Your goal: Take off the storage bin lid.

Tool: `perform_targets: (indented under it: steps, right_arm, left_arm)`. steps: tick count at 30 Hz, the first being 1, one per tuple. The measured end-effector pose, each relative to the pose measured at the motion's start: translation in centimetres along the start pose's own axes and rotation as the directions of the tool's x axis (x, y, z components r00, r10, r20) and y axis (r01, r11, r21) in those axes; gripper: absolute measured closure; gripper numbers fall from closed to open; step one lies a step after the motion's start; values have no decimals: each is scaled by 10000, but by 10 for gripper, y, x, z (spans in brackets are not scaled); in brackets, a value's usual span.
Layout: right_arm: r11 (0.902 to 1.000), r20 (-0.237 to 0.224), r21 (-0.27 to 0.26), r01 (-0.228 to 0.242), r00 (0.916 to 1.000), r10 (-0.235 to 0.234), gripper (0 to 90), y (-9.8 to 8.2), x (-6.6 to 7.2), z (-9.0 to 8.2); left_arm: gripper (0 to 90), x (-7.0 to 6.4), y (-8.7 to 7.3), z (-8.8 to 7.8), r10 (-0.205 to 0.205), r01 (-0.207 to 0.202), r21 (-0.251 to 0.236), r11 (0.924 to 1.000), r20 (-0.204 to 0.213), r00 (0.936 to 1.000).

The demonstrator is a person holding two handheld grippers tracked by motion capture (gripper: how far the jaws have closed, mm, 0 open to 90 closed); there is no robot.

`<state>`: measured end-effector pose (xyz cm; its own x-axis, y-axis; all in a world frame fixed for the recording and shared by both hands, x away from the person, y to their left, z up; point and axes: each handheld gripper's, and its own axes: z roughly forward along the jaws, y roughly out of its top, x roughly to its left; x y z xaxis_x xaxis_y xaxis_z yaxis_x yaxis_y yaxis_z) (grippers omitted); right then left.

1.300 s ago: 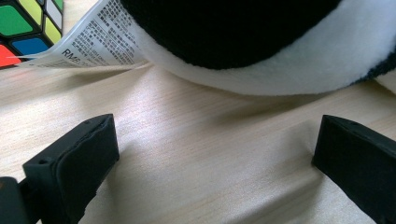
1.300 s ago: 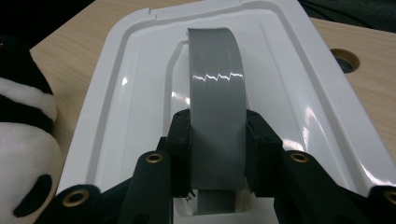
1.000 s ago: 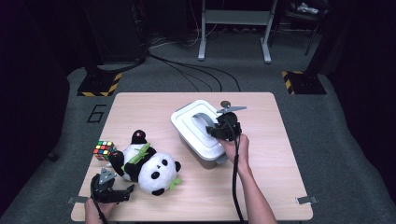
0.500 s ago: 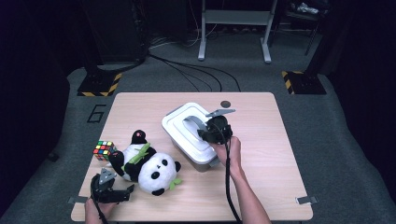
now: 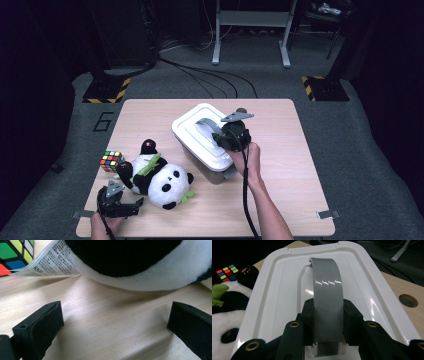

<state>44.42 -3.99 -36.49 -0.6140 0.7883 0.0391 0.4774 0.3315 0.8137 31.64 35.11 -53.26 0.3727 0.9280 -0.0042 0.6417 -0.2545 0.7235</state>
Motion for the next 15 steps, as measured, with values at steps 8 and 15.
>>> perform_targets:
  steps: [8, 15]
  right_arm:
    - [9982, 97, -549, 228, 9997, -223, 671, 5, -1, -20]
    - [9969, 420, -666, 424, 9983, -396, 671, 7, -11, -34]
  left_arm:
    - [0, 0, 0, 0, 44, -44, 22, 10000, -3, 10000]
    - [0, 0, 0, 0, 45, -45, 21, 10000, -3, 10000]
